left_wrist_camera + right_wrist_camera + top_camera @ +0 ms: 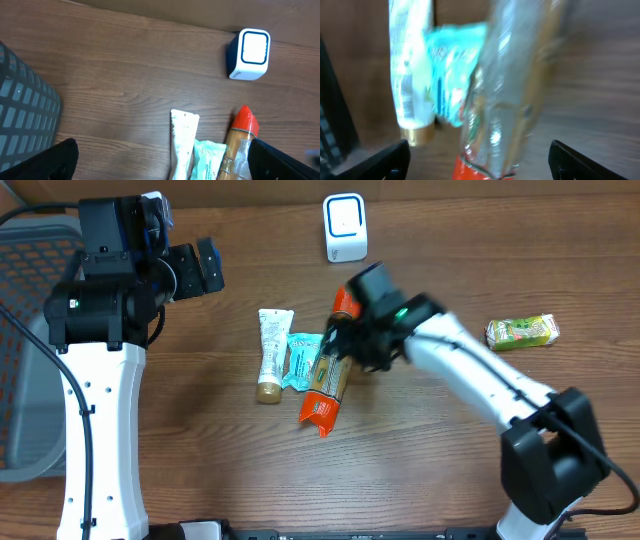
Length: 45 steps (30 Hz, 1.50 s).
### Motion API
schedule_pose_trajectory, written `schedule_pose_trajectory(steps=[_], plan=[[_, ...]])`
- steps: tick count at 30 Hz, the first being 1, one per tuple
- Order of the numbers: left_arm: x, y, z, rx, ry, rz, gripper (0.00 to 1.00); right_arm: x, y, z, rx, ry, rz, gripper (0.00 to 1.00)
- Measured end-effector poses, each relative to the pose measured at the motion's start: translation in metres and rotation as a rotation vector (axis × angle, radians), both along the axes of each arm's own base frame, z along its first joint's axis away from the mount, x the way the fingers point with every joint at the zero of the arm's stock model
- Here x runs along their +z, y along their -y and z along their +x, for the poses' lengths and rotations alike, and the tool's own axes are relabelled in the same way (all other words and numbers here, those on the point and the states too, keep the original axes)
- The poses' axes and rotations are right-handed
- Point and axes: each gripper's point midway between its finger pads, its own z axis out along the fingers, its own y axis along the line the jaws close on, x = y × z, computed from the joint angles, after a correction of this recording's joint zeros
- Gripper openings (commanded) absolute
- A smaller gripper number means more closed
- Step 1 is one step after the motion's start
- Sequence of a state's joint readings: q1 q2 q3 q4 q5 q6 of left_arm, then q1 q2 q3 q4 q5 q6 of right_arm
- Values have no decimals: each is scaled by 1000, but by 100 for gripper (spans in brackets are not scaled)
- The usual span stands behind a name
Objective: Scan the item barcode
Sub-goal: 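Grasp the red-capped tube at its middle with the right gripper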
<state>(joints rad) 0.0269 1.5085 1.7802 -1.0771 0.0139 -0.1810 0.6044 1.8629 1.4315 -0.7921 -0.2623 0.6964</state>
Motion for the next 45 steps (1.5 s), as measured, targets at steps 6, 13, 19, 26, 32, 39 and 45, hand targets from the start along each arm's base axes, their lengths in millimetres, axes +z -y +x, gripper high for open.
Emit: schedule_pose_trajectory(steps=[6, 13, 19, 26, 32, 39, 45], plan=[[0, 0, 0, 0, 0, 0, 100, -32, -31, -52, 52, -64, -29, 89], [0, 0, 0, 0, 0, 0, 100, -55, -14, -54, -45, -124, -76, 89], [0, 0, 0, 0, 0, 0, 100, -72, -18, -54, -57, -160, -78, 65], [0, 0, 0, 0, 0, 0, 100, -78, -18, -55, -64, -184, -70, 11], [0, 0, 0, 0, 0, 0, 100, -72, -10, -52, -26, -182, -73, 4], [0, 0, 0, 0, 1, 0, 100, -55, 63, -56, 97, -192, -368, 4], [0, 0, 0, -1, 0, 0, 100, -40, 97, -31, 227, -28, -603, 9]])
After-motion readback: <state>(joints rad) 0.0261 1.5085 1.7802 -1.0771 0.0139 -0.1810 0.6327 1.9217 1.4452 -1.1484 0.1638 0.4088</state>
